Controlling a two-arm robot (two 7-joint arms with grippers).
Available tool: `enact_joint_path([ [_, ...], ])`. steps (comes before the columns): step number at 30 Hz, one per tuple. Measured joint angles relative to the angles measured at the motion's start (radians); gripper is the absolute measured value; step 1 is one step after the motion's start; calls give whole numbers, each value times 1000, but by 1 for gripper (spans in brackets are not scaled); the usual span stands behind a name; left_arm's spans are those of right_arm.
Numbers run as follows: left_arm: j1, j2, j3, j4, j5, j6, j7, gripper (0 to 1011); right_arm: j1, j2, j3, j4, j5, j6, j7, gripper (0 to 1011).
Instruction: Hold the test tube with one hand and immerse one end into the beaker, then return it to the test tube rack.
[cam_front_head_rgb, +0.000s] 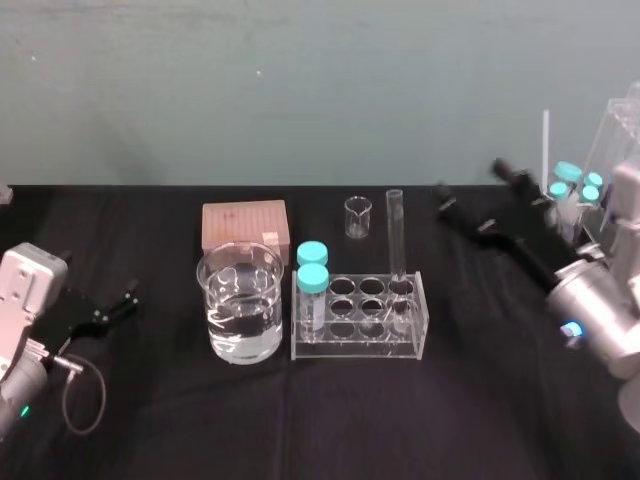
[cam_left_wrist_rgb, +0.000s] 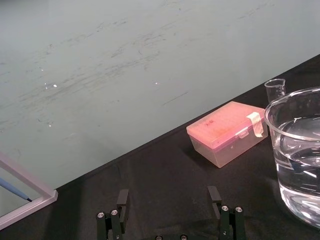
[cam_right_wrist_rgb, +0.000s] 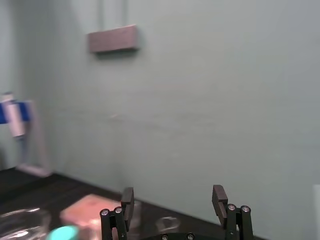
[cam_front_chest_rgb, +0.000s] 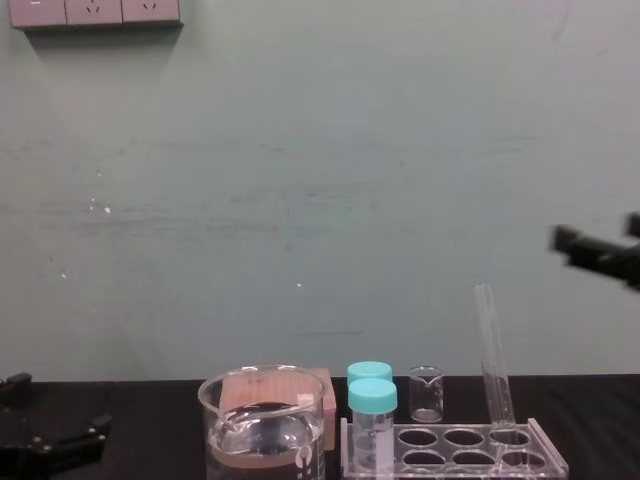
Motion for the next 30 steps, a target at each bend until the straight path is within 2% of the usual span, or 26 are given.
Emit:
enact_joint_path([
  [4,0,0,0,0,0,0,0,1000,-49,4,58,-15,-29,8,-72,1002],
  [9,0,0,0,0,0,0,0,1000,-85,1,90,0,-52,32,-112,1002],
  [20,0,0,0,0,0,0,0,1000,-90,-30,90,70,-72,69,-87,1002],
  [30,0,0,0,0,0,0,0,1000,-86,-39,87,81,-82,83,-73,1003],
])
